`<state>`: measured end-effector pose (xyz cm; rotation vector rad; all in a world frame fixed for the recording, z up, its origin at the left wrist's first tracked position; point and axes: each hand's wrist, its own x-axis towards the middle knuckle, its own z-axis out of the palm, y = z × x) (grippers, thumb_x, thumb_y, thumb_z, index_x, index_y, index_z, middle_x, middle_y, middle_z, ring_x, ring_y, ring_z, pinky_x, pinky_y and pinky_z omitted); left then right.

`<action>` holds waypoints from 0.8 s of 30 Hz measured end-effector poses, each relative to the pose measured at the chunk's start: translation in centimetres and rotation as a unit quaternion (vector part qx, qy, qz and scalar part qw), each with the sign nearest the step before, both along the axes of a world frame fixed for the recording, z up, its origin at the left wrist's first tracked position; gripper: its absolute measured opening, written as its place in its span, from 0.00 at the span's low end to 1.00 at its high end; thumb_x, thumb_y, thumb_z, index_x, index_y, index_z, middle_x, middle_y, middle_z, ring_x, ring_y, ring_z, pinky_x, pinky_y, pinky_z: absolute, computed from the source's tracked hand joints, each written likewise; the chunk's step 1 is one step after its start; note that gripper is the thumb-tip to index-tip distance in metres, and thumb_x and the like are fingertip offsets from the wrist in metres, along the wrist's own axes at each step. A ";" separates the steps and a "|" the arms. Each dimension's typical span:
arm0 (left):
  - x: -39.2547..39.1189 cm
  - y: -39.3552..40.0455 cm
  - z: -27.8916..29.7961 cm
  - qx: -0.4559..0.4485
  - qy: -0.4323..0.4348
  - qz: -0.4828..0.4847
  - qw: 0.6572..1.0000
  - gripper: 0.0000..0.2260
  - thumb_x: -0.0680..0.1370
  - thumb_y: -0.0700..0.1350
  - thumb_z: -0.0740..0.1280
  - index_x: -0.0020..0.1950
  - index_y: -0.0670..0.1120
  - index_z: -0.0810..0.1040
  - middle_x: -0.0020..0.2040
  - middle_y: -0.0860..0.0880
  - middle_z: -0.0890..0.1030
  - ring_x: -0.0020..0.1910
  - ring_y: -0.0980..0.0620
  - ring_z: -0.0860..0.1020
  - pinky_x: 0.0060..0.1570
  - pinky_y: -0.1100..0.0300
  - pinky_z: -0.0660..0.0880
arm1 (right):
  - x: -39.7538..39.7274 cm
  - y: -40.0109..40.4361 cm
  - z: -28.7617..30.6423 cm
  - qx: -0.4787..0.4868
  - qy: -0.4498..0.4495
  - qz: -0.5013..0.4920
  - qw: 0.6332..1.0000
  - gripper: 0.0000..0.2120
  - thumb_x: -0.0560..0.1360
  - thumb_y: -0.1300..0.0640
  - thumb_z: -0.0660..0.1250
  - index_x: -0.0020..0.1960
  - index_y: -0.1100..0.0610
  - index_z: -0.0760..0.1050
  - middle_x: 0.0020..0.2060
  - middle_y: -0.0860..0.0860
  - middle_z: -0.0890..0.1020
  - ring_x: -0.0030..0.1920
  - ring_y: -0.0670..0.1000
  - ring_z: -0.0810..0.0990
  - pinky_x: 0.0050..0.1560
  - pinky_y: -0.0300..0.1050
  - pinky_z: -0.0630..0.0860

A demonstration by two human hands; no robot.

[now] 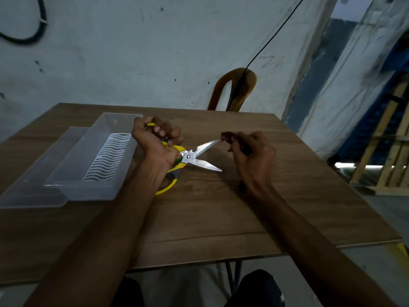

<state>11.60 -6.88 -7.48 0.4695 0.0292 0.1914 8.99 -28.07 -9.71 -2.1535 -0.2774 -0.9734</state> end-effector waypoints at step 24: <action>-0.3 -0.1 0.0 0.003 -0.026 0.006 1.000 0.11 0.68 0.50 0.58 0.31 0.49 0.57 0.26 0.51 0.56 0.27 0.53 0.51 0.29 0.63 0.49 | -1.8 4.3 -0.5 -0.117 -0.101 0.183 0.971 0.10 0.75 0.66 0.74 0.56 0.63 0.84 0.47 0.58 0.83 0.46 0.47 0.79 0.54 0.25 0.68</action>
